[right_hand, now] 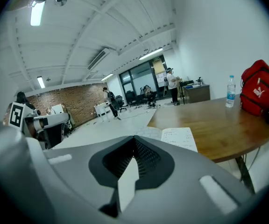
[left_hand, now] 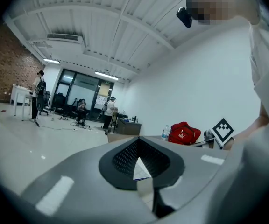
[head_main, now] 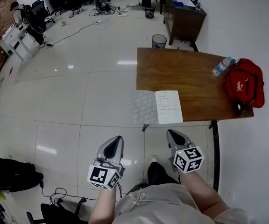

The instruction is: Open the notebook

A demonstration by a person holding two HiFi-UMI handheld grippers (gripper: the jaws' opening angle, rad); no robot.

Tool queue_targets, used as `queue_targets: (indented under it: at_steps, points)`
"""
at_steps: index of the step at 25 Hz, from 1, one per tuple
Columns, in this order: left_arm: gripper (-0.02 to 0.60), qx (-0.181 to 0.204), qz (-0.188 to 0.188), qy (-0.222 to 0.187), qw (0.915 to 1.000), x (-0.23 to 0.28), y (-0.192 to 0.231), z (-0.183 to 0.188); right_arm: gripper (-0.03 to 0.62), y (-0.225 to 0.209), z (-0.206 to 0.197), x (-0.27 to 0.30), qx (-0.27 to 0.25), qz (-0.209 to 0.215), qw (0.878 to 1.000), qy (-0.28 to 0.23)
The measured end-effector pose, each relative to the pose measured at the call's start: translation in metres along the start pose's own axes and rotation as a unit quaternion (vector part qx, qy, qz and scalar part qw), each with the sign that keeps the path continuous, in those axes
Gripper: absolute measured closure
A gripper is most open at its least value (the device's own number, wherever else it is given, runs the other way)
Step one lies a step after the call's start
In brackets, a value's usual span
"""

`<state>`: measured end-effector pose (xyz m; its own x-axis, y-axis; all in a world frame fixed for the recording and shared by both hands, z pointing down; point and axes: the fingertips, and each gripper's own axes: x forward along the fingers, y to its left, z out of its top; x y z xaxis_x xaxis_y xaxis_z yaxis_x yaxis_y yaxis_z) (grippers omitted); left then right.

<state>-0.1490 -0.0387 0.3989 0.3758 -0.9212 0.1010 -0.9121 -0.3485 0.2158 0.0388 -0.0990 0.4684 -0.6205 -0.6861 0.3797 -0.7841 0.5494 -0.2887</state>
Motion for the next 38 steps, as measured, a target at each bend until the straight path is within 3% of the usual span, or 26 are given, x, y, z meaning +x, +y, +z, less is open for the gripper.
queue_targets:
  at_steps: [3, 6, 10, 16, 25, 38]
  points:
    - [0.575, 0.018, -0.022, -0.028, 0.9992, -0.031, -0.017, 0.023, 0.586, 0.009, 0.006, -0.036, 0.011, -0.018, 0.999, -0.038]
    - [0.575, 0.028, -0.044, -0.024, 0.9983, -0.055, -0.033, 0.027, 0.586, 0.021, 0.004, -0.07, 0.001, -0.041, 0.997, -0.061]
    - [0.575, 0.024, -0.065, -0.013, 0.9975, -0.078, -0.052, 0.018, 0.586, 0.052, -0.002, -0.107, -0.039, -0.053, 0.995, -0.074]
    - [0.575, 0.033, -0.065, -0.012, 0.9972, -0.092, -0.081, 0.01, 0.588, 0.077, -0.008, -0.14, -0.106, -0.044, 0.989, -0.095]
    - [0.575, 0.031, -0.069, -0.009, 0.9971, -0.092, -0.112, 0.0, 0.588, 0.07, -0.026, -0.163, -0.107, -0.039, 0.99, -0.078]
    - [0.575, 0.059, -0.069, 0.011, 0.9958, -0.087, -0.14, -0.013, 0.588, 0.065, -0.034, -0.166, -0.098, -0.006, 0.993, -0.071]
